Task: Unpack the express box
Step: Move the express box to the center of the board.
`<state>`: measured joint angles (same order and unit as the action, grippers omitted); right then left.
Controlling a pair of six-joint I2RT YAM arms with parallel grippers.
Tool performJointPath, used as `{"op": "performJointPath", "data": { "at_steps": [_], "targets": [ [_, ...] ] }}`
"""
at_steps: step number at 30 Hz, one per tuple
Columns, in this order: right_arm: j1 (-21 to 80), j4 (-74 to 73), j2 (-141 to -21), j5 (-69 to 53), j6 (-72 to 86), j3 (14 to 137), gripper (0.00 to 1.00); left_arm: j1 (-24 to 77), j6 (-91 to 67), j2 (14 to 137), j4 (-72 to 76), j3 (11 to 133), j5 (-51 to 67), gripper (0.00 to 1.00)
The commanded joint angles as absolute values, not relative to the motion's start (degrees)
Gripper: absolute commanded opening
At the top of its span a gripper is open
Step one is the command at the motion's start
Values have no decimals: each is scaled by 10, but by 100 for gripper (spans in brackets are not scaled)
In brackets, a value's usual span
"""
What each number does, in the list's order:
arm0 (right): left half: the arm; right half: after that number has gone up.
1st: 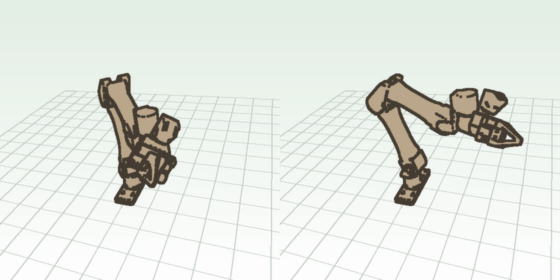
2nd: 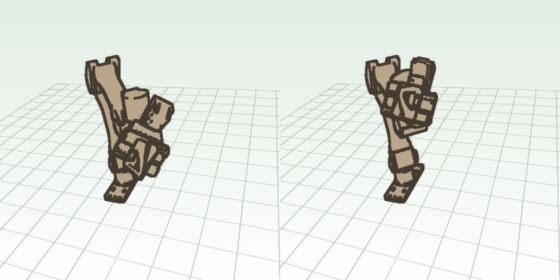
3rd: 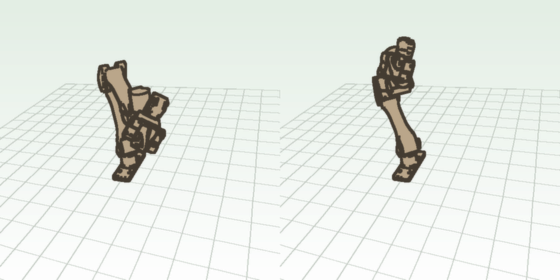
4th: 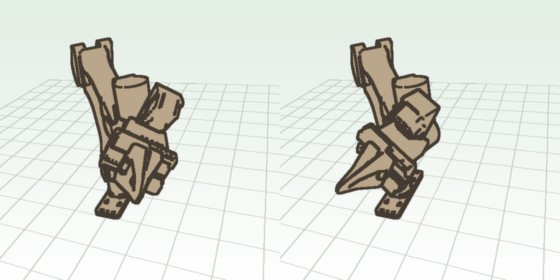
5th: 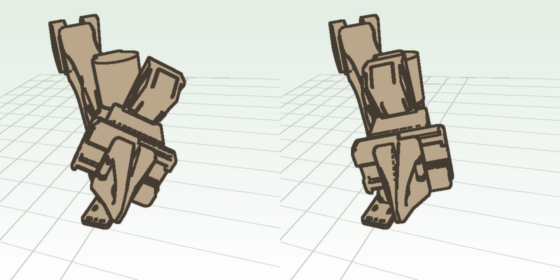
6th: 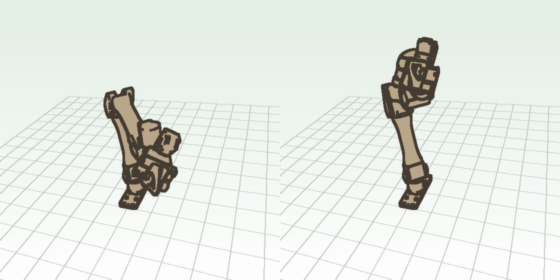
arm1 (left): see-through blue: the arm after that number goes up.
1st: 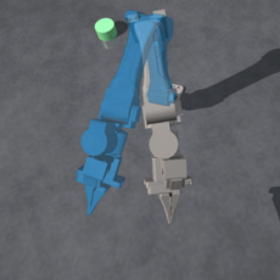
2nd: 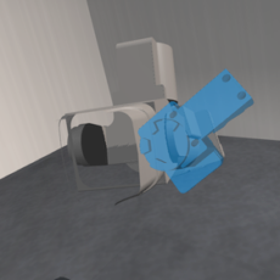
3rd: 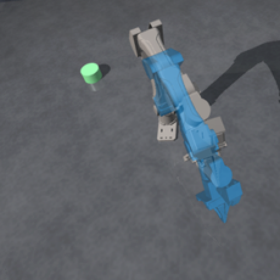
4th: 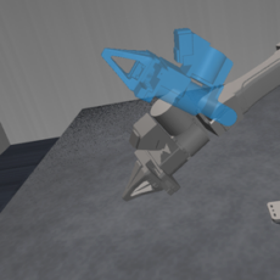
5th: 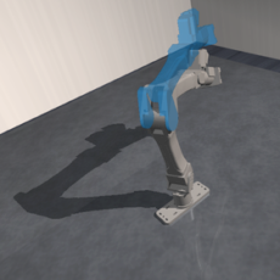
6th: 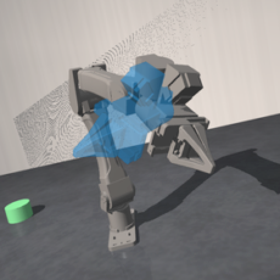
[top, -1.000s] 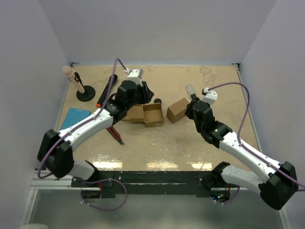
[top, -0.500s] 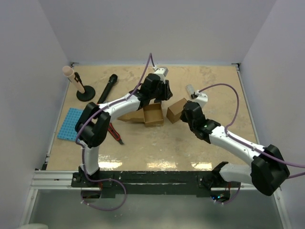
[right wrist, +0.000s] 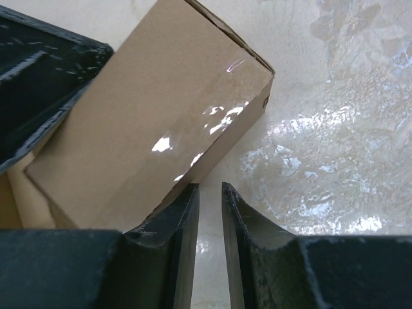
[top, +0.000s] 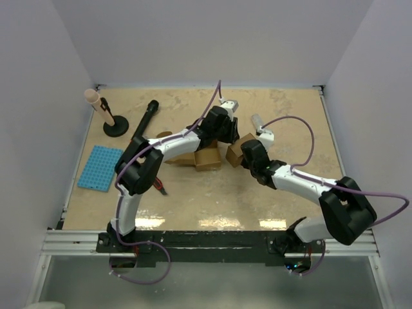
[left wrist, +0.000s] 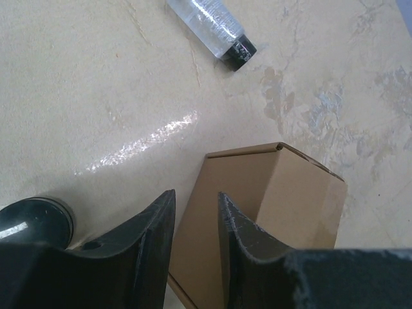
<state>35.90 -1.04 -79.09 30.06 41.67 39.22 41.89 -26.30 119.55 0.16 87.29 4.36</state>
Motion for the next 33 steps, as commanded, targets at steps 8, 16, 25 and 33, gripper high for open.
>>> {"op": "performJointPath", "data": {
  "at_steps": [8,16,25,33],
  "targets": [
    [344,33,-805,277,417,407,26,453,-276,1157,40,811,73,37],
    [346,2,-717,245,396,389,26,481,-313,1077,66,712,62,37],
    [362,-67,-629,186,402,341,24,520,-356,991,76,605,30,37],
    [428,-102,-580,180,457,299,24,573,-388,921,71,551,-19,37]
  ]
}}
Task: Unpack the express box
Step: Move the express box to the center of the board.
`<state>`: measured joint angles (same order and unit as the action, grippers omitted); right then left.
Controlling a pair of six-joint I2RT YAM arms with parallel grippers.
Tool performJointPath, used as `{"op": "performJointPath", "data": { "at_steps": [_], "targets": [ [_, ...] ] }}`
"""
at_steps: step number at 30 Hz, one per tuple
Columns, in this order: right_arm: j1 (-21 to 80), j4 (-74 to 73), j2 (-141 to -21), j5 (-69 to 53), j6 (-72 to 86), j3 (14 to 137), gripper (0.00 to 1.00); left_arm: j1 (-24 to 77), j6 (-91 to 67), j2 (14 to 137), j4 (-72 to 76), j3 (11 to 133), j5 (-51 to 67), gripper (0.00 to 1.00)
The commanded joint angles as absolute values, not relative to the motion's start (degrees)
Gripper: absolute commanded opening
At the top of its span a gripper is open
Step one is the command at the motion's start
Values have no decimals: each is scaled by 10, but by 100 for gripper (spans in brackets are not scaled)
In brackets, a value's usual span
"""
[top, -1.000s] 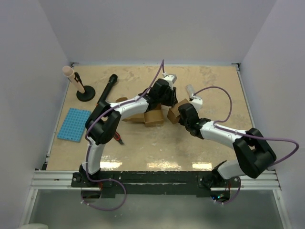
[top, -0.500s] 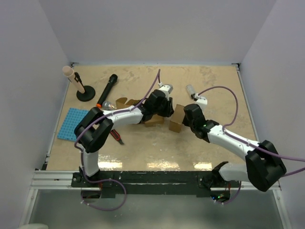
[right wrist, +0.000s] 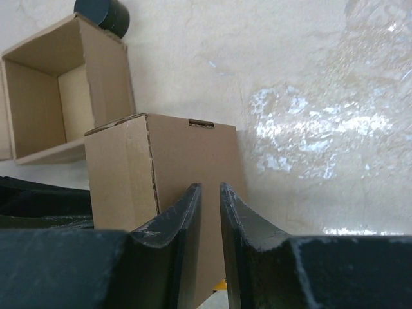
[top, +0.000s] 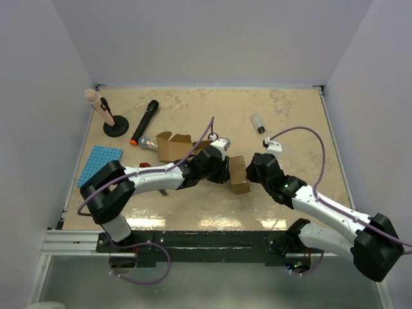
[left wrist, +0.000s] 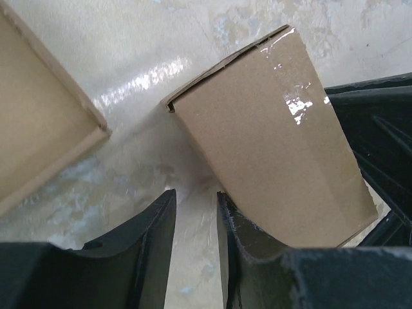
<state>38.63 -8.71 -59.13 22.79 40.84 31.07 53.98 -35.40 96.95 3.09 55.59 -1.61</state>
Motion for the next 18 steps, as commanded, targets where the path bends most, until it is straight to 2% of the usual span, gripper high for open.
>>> {"op": "performJointPath", "data": {
  "at_steps": [1,8,18],
  "targets": [
    [437,-108,-579,182,470,298,25,587,-392,908,64,549,-26,37],
    [519,-138,-548,191,542,280,26,634,-433,839,33,503,-87,37],
    [567,-150,-547,205,586,281,27,644,-480,737,-35,424,-138,39]
  ]
}}
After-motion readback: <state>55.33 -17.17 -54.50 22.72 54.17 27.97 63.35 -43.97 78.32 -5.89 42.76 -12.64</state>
